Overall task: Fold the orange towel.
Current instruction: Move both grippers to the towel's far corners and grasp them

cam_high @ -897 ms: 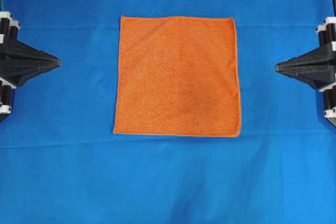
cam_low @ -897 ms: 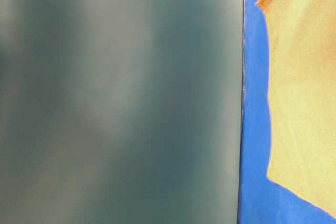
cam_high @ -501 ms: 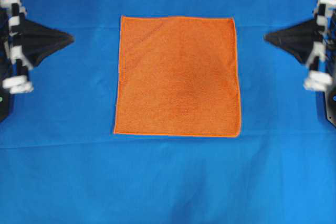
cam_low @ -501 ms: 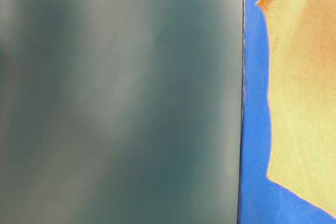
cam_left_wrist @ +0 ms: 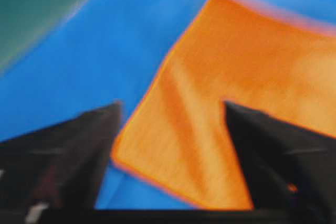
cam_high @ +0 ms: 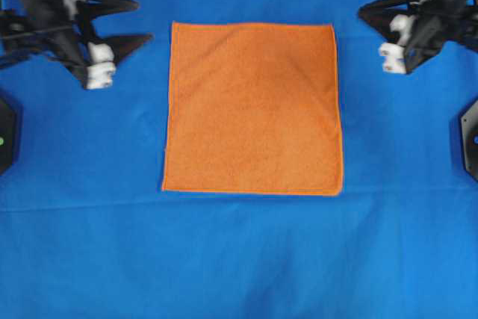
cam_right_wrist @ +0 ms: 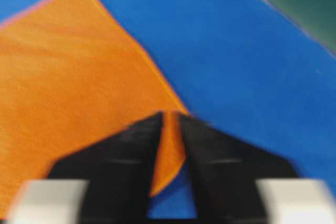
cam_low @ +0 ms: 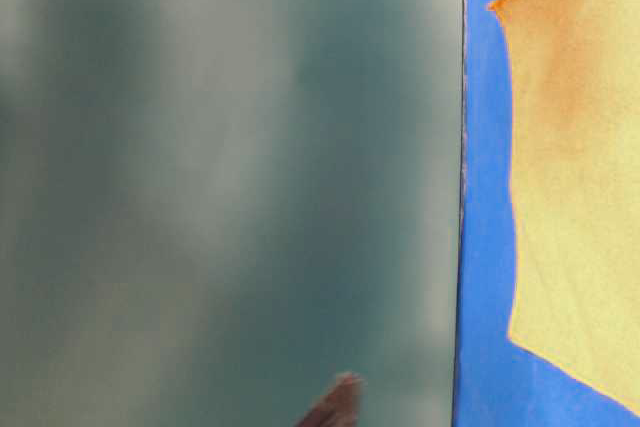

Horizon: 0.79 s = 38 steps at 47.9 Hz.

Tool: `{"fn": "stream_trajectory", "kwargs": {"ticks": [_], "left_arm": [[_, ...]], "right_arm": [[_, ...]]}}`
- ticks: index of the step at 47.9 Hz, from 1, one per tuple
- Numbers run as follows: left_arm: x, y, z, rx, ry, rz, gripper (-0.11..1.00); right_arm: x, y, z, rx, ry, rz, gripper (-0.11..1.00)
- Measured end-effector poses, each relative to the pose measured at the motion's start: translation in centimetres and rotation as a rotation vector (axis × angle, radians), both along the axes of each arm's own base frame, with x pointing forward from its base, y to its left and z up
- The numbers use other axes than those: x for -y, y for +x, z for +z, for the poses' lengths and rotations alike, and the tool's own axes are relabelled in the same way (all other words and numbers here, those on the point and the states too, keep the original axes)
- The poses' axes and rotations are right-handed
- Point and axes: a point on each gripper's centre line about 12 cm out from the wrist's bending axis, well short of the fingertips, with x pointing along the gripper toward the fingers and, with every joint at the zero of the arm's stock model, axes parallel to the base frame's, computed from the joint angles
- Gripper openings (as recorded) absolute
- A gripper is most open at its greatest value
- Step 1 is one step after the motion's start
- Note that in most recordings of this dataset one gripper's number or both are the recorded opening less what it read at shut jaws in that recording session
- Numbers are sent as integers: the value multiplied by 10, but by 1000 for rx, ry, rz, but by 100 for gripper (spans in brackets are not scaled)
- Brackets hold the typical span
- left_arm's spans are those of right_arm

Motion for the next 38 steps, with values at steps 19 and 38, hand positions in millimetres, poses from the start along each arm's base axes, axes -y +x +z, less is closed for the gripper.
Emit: {"fn": "stream_trajectory", "kwargs": {"ticks": [19,38], "left_arm": [[-49,30,-79,-150,-67,99,92],[-80,34,-125,-241,-104,158,88]], "right_arm": [[31,33,-67,-206,86,0,56],[45,42,-100,-264,117,-14,52]]}}
